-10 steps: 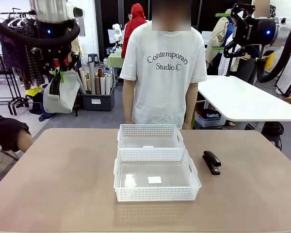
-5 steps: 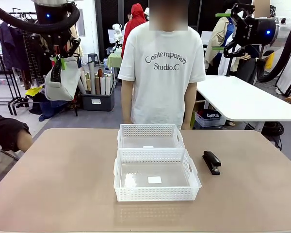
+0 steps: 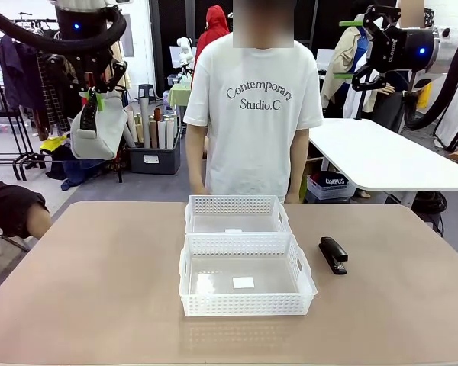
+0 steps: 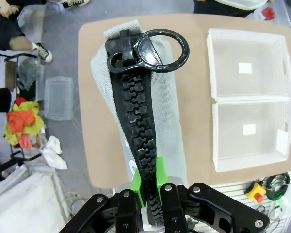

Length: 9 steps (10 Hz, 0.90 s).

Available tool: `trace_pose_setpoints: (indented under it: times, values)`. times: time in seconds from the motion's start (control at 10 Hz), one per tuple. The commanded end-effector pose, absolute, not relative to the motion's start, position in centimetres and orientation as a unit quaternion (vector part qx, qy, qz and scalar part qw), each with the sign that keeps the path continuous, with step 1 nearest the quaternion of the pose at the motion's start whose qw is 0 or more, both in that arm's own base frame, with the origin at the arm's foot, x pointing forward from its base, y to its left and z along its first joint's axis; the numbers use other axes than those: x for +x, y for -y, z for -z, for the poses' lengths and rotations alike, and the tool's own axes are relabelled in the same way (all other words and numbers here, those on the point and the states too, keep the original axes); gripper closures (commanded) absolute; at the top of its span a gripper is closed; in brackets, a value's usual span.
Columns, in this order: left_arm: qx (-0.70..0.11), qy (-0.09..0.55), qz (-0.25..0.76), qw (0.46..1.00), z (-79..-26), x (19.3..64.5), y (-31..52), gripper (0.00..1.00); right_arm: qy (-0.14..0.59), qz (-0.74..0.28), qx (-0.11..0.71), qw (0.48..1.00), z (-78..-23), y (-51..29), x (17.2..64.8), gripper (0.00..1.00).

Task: Distribute items into two baskets.
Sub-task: Move the picked Pencil pouch towards the Organizing basket indicated by the person, stopping as directed.

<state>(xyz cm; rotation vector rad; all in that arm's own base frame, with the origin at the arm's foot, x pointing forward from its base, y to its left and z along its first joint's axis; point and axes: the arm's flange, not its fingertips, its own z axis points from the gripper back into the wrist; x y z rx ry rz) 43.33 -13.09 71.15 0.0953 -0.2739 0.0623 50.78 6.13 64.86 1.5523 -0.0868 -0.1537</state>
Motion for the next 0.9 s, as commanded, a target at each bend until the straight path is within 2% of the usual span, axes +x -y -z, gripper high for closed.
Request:
trace_pose_setpoints:
  times: [0.0, 0.8]
  values:
    - [0.048, 0.137, -0.033, 0.989, -71.26, 43.06, 12.99, 1.0, 0.04, 0.069, 0.702, 0.708, -65.07, -6.1, 50.53, 0.0]
    - [0.048, 0.137, -0.033, 0.989, -71.26, 43.06, 12.99, 1.0, 0.04, 0.069, 0.702, 0.708, -65.07, -6.1, 50.53, 0.0]
